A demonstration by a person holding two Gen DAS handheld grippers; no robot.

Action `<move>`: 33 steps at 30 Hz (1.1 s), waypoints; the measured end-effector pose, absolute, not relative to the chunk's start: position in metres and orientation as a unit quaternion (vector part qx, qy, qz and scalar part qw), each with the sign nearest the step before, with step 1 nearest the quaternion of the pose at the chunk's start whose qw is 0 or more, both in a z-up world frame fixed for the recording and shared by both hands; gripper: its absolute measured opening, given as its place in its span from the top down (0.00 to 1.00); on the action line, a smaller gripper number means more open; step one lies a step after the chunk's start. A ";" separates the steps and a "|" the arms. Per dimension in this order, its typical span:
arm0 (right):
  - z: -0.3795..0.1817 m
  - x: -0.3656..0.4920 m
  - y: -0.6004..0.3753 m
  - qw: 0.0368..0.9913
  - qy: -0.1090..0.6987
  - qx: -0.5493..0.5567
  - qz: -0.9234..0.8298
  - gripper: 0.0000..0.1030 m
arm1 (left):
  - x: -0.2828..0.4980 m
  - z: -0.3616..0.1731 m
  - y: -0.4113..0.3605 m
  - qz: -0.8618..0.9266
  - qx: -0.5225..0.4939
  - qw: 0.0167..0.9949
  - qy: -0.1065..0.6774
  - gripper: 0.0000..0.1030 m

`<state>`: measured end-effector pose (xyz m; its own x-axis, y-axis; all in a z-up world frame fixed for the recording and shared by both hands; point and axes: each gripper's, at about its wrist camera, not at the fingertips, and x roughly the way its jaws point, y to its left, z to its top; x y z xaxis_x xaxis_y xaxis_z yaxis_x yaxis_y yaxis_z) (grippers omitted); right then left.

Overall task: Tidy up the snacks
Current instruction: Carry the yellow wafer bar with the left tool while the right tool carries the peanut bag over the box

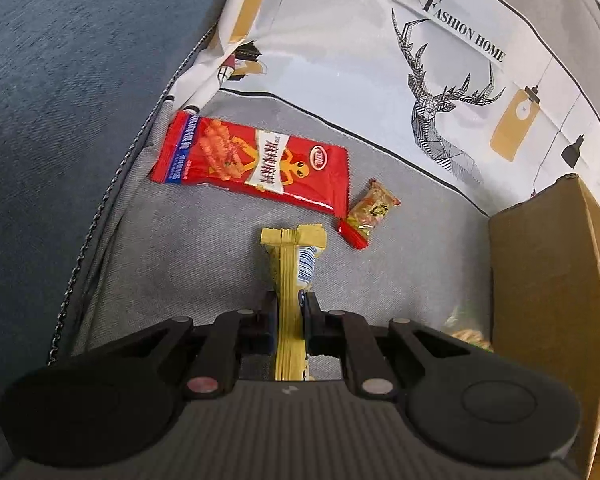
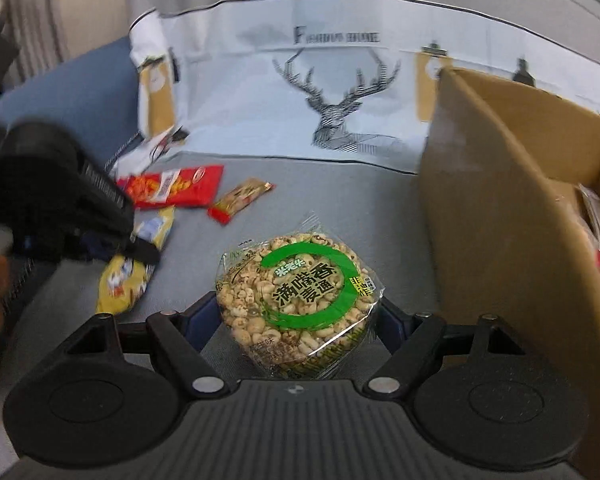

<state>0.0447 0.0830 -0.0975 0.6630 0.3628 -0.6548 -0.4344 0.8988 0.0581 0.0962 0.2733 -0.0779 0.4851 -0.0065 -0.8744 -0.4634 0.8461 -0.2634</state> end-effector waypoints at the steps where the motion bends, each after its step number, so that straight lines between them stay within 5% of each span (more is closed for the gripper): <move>1: -0.101 0.044 0.083 0.909 0.348 -0.054 0.222 0.21 | 0.097 -0.078 0.272 0.140 -0.238 0.828 0.488 0.87; 33: -0.093 0.044 0.071 0.918 0.312 -0.025 0.244 0.21 | 0.110 -0.082 0.262 0.139 -0.227 0.831 0.488 0.87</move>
<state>0.0438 0.0706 -0.0927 0.6862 0.4319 -0.5853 -0.4631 0.8799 0.1063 0.1097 0.2622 -0.0822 0.4857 0.0098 -0.8741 -0.4534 0.8578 -0.2423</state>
